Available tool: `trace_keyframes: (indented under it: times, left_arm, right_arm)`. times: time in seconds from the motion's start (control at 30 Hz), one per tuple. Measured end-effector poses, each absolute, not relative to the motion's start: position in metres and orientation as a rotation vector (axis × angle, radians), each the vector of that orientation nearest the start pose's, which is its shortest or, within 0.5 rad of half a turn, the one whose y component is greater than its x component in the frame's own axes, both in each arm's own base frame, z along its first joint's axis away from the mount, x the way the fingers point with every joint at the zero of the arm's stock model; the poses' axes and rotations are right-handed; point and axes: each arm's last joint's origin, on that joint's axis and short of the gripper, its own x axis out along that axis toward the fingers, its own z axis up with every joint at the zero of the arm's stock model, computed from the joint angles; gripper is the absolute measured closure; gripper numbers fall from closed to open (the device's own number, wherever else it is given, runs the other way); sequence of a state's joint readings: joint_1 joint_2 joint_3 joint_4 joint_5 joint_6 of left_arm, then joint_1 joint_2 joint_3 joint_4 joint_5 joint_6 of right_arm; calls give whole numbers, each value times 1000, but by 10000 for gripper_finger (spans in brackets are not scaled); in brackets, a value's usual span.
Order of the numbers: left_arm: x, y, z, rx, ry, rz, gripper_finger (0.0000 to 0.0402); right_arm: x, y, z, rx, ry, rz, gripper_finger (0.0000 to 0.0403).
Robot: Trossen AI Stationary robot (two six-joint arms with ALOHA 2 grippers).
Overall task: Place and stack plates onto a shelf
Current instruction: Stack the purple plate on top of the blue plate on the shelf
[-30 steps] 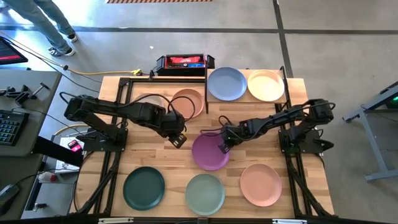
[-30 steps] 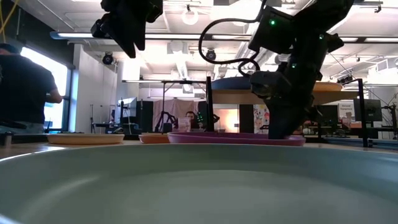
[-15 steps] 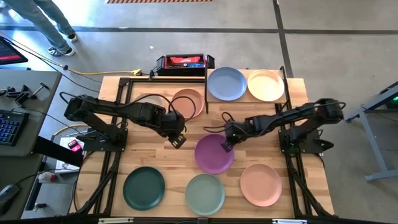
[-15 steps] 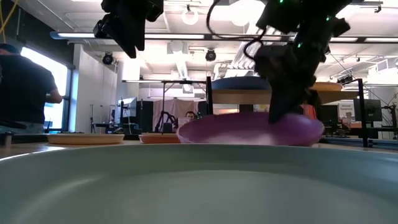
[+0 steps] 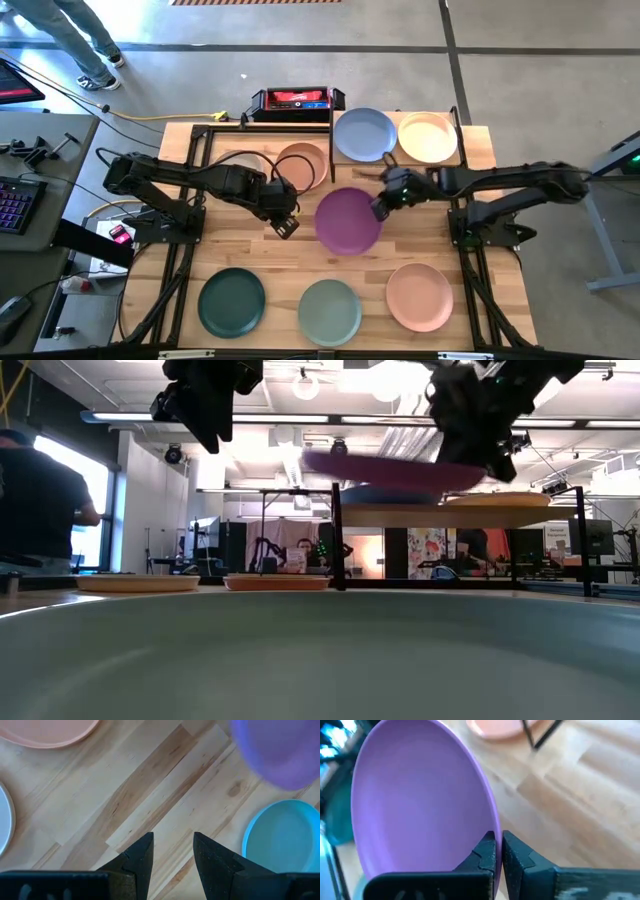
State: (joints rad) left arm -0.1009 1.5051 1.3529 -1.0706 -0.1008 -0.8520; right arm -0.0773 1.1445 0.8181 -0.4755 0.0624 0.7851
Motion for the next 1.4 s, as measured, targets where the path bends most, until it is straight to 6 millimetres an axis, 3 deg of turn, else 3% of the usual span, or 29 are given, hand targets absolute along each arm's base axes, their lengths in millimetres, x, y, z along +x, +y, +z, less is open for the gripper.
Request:
trace_keyframes:
  times: [0.23,0.47,0.8,0.97,1.17,1.4]
  left_arm:
    - [286,-26,298,-620,1128,512,273]
    - [286,-26,298,-621,1128,512,273]
    - [286,-26,298,-621,1128,512,273]
    - [286,-26,298,-621,1128,513,273]
    - [286,-26,298,-621,1128,512,273]
    - [286,-26,298,-621,1128,512,273]
  right_arm:
    - [202,-45,285,742,519,-505,403]
    - [189,-82,335,650,337,-625,403]
    - [170,-134,389,574,313,-833,403]
    - [167,-169,393,641,372,-860,403]
    - [170,-210,379,803,474,-797,403]
    - [179,-230,349,885,668,-771,403]
